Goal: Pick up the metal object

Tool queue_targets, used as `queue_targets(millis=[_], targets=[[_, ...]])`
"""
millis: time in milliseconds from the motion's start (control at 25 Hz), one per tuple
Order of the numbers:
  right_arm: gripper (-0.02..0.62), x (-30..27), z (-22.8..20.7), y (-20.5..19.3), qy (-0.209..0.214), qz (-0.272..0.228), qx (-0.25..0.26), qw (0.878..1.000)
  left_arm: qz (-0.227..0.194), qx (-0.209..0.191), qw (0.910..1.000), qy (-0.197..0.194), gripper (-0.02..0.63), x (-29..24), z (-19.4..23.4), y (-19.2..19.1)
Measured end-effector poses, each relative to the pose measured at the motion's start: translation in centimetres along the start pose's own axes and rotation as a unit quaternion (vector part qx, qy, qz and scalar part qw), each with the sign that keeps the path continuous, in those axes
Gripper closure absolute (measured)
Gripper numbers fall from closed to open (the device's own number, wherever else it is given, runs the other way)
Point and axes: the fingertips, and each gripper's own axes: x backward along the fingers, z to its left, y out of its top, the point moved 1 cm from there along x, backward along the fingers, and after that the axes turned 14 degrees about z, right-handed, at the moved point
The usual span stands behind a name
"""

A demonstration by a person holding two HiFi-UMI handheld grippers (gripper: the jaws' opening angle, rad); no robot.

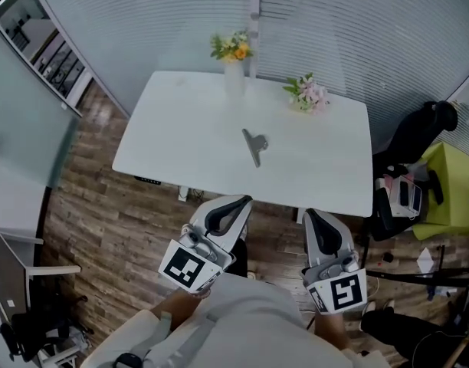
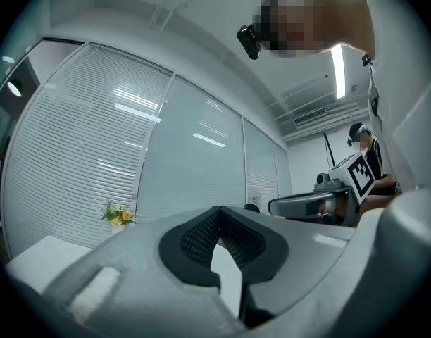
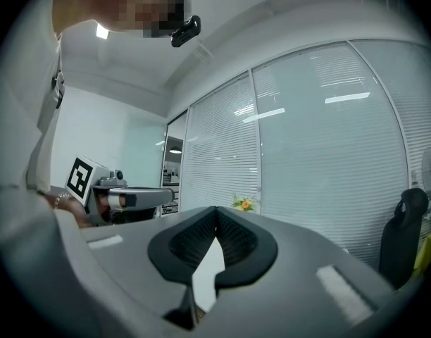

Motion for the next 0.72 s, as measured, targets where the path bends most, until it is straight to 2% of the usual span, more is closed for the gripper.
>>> queue_targets(millis=[720], targets=[[0.591, -15.1, -5.5, 4.4, -0.007, 0.007, 0.013, 1.0, 0.014, 0.003, 0.9997, -0.02, 0.601, -8.5, 13.7, 1.4]])
